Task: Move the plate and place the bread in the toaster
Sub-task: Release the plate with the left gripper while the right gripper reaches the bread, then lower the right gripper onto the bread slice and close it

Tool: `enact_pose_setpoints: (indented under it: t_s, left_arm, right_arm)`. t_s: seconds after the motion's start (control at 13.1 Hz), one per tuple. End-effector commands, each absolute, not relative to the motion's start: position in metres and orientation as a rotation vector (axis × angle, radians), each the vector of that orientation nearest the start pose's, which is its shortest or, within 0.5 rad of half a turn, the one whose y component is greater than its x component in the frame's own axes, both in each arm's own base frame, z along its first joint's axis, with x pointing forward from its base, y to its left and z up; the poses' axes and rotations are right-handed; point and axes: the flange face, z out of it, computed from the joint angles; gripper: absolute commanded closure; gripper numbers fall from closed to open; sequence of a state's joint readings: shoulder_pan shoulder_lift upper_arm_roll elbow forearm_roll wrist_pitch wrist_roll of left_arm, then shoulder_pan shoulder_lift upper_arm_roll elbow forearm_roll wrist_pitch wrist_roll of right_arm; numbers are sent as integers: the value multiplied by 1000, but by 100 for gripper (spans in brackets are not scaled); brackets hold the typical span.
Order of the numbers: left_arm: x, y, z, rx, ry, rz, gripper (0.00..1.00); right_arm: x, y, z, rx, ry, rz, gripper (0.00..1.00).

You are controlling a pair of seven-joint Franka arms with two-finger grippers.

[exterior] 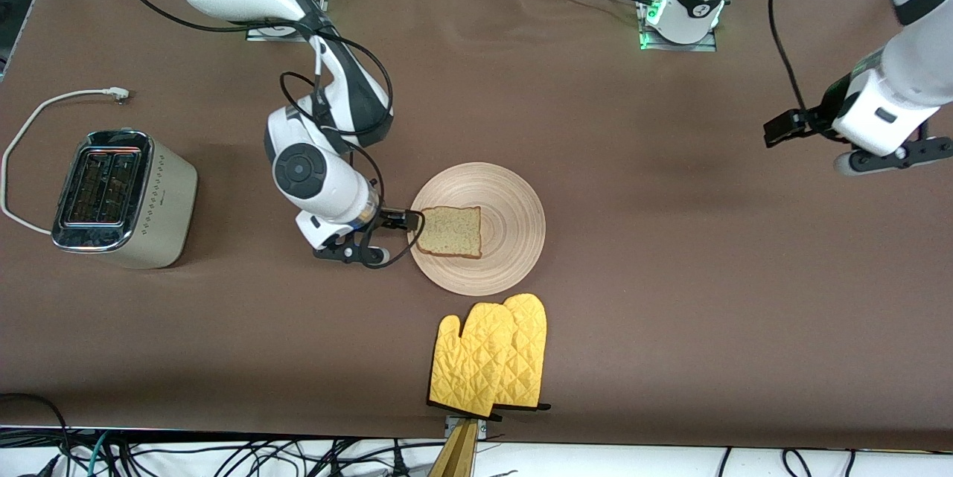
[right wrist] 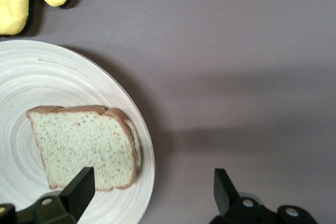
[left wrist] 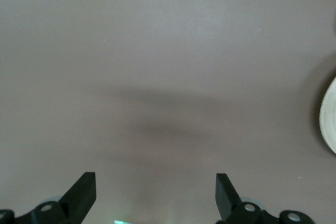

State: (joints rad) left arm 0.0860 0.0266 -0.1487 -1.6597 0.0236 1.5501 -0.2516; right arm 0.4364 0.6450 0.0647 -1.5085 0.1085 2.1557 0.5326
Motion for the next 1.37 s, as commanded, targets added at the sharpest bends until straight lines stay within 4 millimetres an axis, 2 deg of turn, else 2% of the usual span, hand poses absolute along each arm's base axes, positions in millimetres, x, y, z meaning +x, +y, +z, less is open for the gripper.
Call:
enact_pose_setpoints:
  t_s: [0.0, 0.23, 0.46, 0.61, 0.84, 1.29]
  left_arm:
    - [559, -26, 603, -3068, -302, 154, 0]
    - [563, -25, 599, -3075, -304, 146, 0]
    - [563, -24, 600, -3094, -315, 149, 0]
    - [562, -5, 602, -3115, -378, 157, 0]
    - [562, 6, 601, -3110, -412, 162, 0]
    - [562, -5, 602, -3145, -415, 169, 0]
  right_arm:
    - [622, 359, 272, -3009, 162, 56, 0]
    - [617, 372, 252, -3009, 171, 34, 0]
    - [617, 378, 244, -2999, 164, 7, 0]
    - [617, 382, 239, -2993, 153, -17, 0]
    - [615, 391, 233, -2979, 119, -70, 0]
    - [605, 407, 225, -2991, 73, -81, 0]
